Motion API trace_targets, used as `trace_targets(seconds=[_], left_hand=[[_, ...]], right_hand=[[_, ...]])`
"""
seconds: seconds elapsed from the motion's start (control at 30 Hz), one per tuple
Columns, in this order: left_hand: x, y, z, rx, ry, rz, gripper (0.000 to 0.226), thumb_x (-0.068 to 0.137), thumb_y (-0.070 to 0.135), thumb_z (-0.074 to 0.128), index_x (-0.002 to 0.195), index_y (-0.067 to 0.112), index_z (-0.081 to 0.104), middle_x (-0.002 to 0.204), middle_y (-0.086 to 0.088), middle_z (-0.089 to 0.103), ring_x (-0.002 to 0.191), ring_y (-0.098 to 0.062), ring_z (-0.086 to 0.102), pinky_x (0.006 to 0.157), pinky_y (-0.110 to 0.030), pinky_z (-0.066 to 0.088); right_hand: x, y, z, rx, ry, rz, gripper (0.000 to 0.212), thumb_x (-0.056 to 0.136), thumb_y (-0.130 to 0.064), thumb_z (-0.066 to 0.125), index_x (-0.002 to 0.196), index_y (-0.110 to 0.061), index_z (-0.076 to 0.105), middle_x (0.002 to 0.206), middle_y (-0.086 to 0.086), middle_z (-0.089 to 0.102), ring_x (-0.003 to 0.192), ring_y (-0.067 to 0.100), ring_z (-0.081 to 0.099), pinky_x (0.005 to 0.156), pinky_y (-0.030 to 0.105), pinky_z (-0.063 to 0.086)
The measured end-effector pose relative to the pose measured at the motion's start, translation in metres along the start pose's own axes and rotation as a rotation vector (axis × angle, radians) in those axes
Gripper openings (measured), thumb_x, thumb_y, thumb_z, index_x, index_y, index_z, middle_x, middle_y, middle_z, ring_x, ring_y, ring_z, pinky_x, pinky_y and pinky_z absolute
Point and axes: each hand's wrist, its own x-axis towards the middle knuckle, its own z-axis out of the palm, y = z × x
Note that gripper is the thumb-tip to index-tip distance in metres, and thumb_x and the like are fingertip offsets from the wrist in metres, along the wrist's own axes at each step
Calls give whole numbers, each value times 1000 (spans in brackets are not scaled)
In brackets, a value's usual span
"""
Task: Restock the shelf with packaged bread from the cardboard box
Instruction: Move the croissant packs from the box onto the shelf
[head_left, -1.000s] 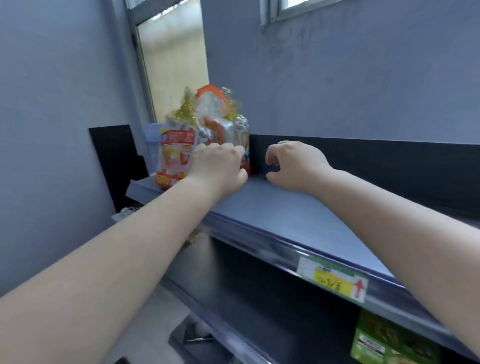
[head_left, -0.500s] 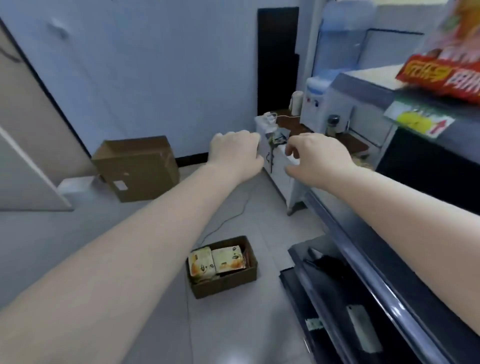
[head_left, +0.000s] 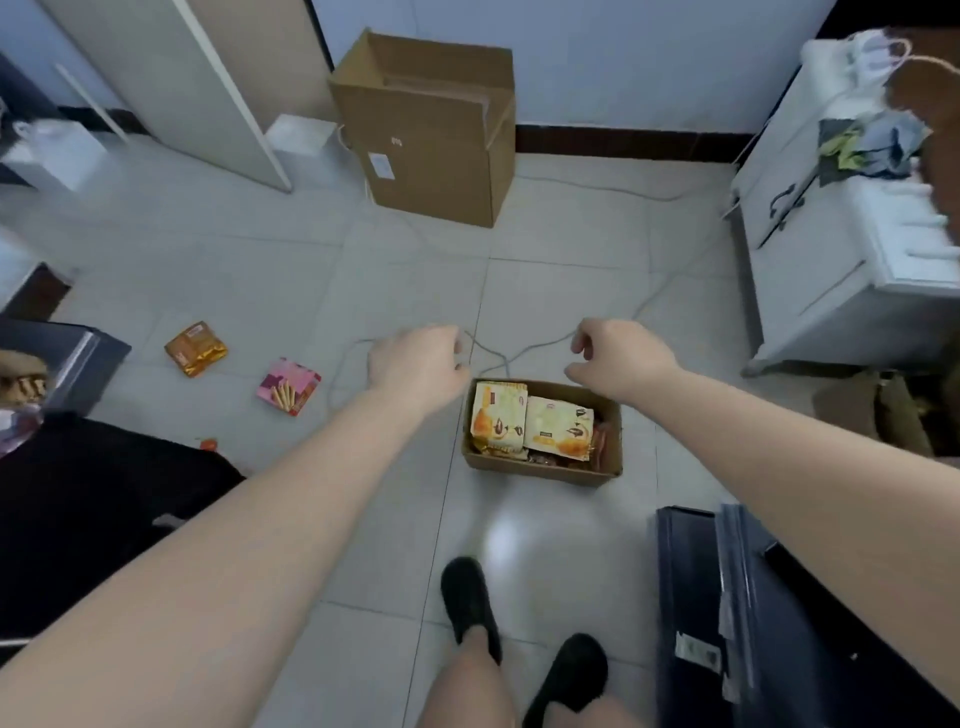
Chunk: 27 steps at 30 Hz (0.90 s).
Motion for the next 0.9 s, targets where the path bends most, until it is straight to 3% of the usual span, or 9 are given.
trace_targets(seconds=[0.13, 0.27, 0.53, 0.67, 0.8, 0.9], left_hand=[[56, -31, 52, -22, -128, -44, 31, 87, 28, 49, 118, 21, 54, 120, -1, 61, 111, -25, 56, 86, -32, 42], [114, -57, 106, -48, -229, -41, 35, 88, 27, 49, 122, 19, 51, 122, -1, 59, 110, -24, 56, 85, -34, 44], [215, -75, 272, -207, -424, -132, 38, 89, 25, 50, 125, 16, 46, 126, -5, 56, 111, -27, 55, 83, -35, 44], [255, -77, 371, -311, -507, -219, 40, 86, 27, 52, 123, 13, 47, 121, -9, 57, 106, -28, 56, 82, -37, 49], [291, -80, 449, -359, -537, -297, 46, 82, 29, 56, 123, 9, 45, 120, -12, 56, 108, -31, 55, 88, -42, 49], [315, -83, 491, -399, -554, -356, 52, 81, 24, 58, 127, 7, 40, 124, -14, 53, 113, -33, 52, 92, -44, 47]], right_hand=[[73, -3, 56, 36, -137, 55, 23, 82, -22, 59, 103, -16, 55, 106, 4, 60, 94, 24, 55, 72, 30, 43], [138, 6, 99, 54, -203, 167, 21, 84, -24, 57, 104, -17, 55, 95, 1, 58, 81, 21, 59, 70, 30, 46], [248, 53, 239, 176, -368, 391, 44, 85, -28, 59, 125, -13, 47, 118, 5, 58, 106, 24, 55, 91, 38, 46], [293, 80, 322, 264, -398, 466, 46, 86, -28, 61, 125, -11, 44, 112, 6, 56, 93, 22, 49, 74, 29, 39], [330, 103, 397, 420, -399, 548, 65, 83, -24, 66, 136, -8, 32, 127, 10, 50, 109, 26, 53, 77, 31, 42], [352, 118, 438, 520, -376, 607, 70, 81, -19, 70, 137, -9, 29, 130, 10, 47, 108, 24, 52, 75, 31, 41]])
